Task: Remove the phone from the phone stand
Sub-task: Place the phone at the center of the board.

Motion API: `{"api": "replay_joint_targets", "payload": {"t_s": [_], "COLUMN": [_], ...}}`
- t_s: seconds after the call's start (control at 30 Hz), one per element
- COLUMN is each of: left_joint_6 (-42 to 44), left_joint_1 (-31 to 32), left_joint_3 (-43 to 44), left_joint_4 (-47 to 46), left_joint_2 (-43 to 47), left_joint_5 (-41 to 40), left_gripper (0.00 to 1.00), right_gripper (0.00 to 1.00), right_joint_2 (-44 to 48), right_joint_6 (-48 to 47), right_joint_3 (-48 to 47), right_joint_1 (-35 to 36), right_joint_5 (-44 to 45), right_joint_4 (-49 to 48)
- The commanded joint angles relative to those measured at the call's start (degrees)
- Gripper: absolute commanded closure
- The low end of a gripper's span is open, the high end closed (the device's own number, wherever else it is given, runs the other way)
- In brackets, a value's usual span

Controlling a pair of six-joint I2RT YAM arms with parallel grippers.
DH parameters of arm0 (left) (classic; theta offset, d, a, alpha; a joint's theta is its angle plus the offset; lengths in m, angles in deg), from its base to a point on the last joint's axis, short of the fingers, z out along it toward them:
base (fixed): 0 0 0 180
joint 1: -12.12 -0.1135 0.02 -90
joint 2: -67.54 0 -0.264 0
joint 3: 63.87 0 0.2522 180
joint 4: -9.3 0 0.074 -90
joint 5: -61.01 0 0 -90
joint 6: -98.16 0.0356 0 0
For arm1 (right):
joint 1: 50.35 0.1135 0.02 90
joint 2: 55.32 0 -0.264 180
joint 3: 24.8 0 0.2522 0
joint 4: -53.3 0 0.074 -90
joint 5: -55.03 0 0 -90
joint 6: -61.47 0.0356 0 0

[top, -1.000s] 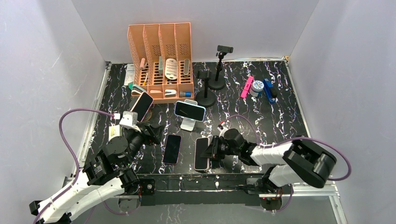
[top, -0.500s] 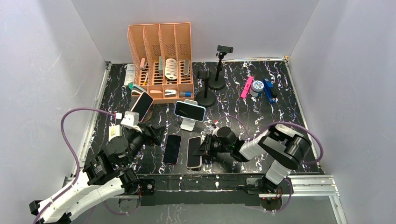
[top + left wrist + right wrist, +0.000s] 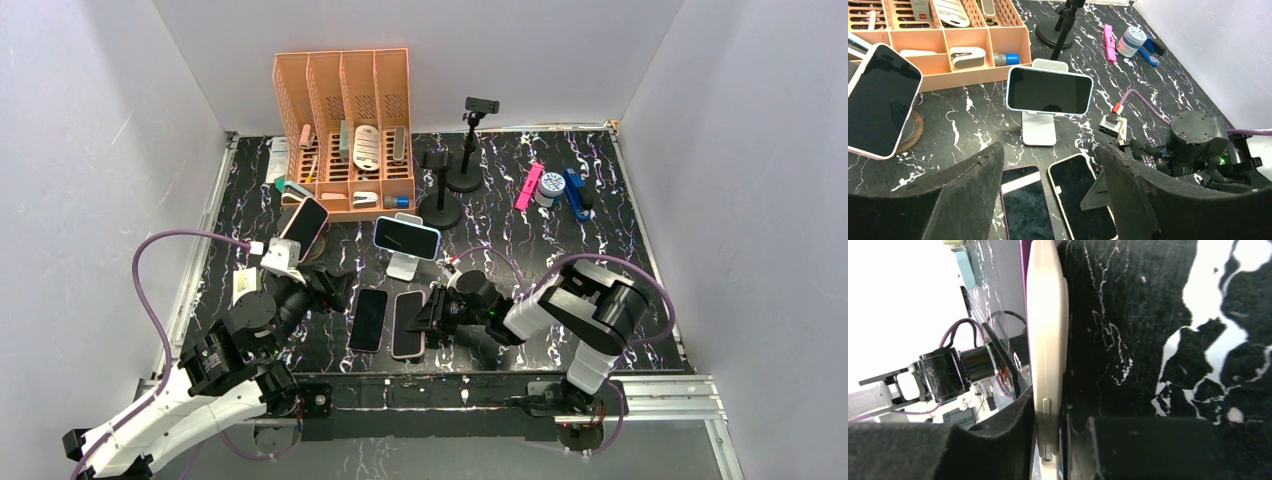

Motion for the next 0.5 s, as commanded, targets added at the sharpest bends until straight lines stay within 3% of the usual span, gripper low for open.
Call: {"api": "replay_joint_targets", "payload": {"t_s": [0.0,0.2,0.47], "left_joint_6": [0.62,0.71,0.8], "left_joint_1": [-0.09,-0.05,-0.05], "left_joint_3": [-0.21,-0.18,-0.27], "left_joint_4": [0.01,0.04,0.04], "left_joint_2": [-0.49,-0.8,-0.98], "left_joint_5": [-0.16,0.01,0.06], "left_gripper": [0.31,0.31,0.31], "right_gripper": [0.66,0.47,0.42], "right_joint_2": [1.2,3.75,9.51], "right_joint_6": [-1.03,-2.23,-4.18], "right_joint_3": [-0.2,0.49,3.14], "right_joint_1": [0.26,0.25,0.2], "right_joint_5": [4.38,6.92,10.28], "right_joint_4": [-0.77,3.97,10.31]}}
